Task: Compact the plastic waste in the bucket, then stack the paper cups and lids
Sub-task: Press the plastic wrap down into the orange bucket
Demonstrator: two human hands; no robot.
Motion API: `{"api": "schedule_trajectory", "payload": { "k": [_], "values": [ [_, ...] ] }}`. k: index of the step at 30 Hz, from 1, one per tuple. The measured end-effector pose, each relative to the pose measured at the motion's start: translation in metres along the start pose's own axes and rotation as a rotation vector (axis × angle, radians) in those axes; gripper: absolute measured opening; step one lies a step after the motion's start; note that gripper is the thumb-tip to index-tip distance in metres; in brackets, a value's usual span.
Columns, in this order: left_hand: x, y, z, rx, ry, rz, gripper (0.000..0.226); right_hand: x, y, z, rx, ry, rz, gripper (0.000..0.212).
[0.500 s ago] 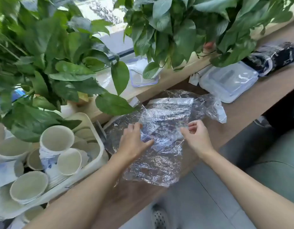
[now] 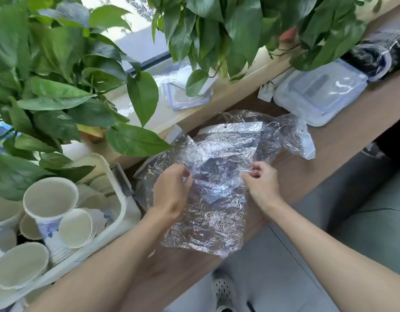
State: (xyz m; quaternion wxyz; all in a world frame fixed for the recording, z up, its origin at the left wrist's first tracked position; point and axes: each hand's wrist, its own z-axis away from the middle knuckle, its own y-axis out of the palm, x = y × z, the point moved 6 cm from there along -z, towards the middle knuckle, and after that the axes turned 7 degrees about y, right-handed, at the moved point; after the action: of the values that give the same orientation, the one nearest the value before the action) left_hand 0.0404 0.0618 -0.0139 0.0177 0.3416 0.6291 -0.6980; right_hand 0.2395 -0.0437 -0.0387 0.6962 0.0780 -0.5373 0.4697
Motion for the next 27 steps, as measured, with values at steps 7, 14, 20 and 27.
{"api": "schedule_trajectory", "payload": {
  "k": [7, 14, 20, 27],
  "values": [
    [-0.036, -0.061, 0.012, -0.18, 0.146, 0.127, 0.007, 0.034, -0.02, 0.032, -0.048, -0.096, -0.136, 0.017],
    [-0.058, -0.119, 0.029, -0.211, 0.305, 0.263, 0.006, 0.083, -0.04, 0.106, -0.162, -0.221, -0.224, 0.035],
    [-0.069, -0.167, 0.06, -0.112, 0.479, 0.345, 0.01, 0.101, -0.055, 0.206, -0.442, -0.288, -0.228, 0.019],
    [-0.099, -0.194, 0.115, 0.012, 0.687, 0.388, 0.009, 0.076, -0.085, 0.315, -0.646, -0.161, -0.079, 0.055]
  ]
}}
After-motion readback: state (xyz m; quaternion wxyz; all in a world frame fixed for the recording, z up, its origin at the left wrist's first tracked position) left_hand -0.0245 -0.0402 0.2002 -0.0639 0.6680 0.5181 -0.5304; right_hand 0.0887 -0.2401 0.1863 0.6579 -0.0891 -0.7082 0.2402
